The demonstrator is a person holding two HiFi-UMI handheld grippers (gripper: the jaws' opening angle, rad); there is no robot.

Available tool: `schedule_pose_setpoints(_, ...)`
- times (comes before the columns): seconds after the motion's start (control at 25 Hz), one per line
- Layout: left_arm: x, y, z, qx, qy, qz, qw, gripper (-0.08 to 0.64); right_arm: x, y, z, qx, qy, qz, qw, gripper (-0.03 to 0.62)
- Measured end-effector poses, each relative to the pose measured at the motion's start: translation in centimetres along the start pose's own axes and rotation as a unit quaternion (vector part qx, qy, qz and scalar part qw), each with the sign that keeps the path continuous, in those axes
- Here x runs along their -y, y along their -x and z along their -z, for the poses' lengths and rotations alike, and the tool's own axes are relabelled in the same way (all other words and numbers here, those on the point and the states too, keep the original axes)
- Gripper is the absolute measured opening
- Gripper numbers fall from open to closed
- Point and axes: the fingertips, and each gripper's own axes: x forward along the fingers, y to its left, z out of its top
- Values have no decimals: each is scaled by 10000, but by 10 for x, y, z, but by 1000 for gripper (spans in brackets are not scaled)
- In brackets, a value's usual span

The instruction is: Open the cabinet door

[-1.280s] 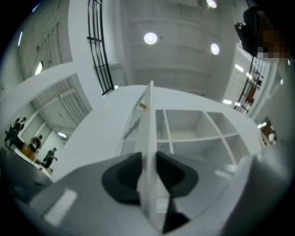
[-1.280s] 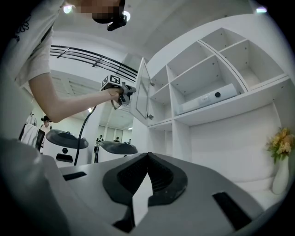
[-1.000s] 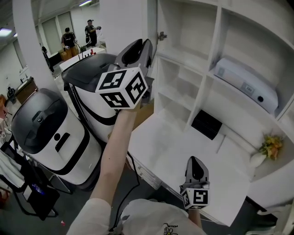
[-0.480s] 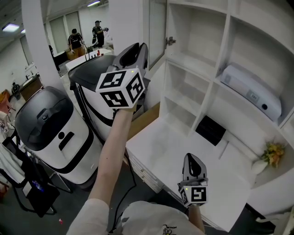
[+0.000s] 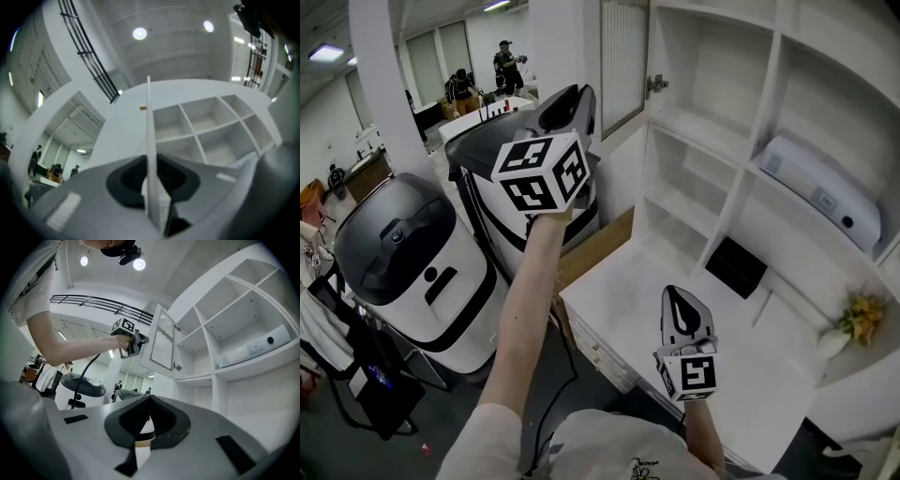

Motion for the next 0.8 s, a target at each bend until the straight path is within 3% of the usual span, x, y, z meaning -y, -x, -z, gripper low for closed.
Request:
schedule_pose_setpoints(0.2,-20,-2,3,-70,-79,-139,9998,71,-2,-23,-10,59,-99,-118,9999,-2)
schedule_pose_setpoints(0.32,-36,-4,4,-92,159,-141,9997,72,-1,-41,-19,83,-174,-176,9997,0)
schedule_pose_setpoints(0.8,-83,-18,14,-294,156,-253,9991,78,-16,-88,-31,134,121,-524,9985,0)
